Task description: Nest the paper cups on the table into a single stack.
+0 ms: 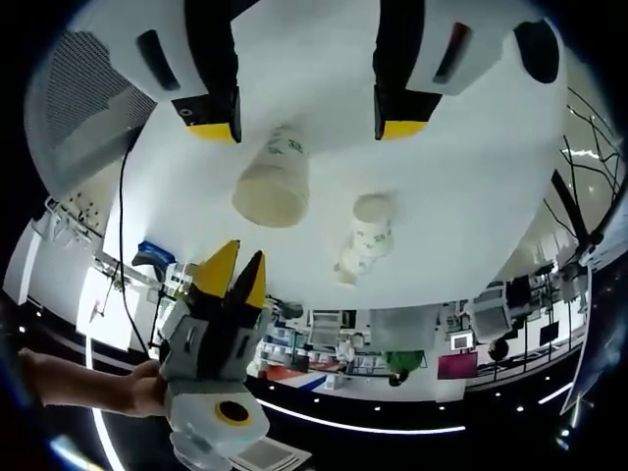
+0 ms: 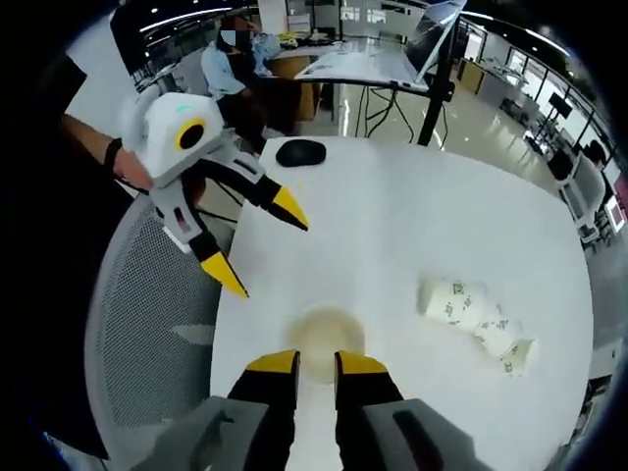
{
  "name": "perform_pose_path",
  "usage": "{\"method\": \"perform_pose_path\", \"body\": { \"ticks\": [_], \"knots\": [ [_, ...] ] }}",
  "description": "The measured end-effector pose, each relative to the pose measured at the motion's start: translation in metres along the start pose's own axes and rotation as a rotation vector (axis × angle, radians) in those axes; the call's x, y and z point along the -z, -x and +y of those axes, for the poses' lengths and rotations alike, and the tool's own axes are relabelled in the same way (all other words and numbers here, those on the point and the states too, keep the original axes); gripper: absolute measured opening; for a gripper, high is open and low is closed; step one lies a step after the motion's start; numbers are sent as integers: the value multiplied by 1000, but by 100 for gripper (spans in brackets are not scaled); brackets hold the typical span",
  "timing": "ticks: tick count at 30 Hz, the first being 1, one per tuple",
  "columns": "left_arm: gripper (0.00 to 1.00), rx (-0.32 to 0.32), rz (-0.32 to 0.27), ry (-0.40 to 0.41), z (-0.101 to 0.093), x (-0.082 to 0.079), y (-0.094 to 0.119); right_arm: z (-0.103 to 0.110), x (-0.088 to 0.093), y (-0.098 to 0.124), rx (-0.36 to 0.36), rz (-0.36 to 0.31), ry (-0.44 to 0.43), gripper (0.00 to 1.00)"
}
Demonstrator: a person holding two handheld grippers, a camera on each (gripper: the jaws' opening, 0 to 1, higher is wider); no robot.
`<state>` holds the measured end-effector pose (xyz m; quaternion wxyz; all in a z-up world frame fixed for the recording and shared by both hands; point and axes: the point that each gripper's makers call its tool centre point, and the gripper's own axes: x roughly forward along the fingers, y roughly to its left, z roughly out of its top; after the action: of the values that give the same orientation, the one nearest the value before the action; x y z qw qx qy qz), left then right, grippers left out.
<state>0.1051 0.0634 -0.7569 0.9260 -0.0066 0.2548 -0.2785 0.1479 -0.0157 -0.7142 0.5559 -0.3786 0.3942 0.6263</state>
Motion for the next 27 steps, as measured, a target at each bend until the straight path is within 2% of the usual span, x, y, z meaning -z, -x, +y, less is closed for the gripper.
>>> {"method": "perform_pose_path", "body": {
  "ticks": [9,16,21,25,27],
  "knots": [
    [53,-7,1,6,5,2,0,-21,0,6,62,-38,-58,19],
    [53,-12,6,10,6,3,0,-25,2,6,89,-48,-75,29],
    [52,-12,9,20,5,3,0,-41,5,12,156,-121,-150,35],
    [52,-17,4,40,6,1,1,-41,10,17,189,-137,-179,38],
    [52,-25,-9,76,11,-1,2,-40,14,20,208,-151,-202,38]
  ]
}}
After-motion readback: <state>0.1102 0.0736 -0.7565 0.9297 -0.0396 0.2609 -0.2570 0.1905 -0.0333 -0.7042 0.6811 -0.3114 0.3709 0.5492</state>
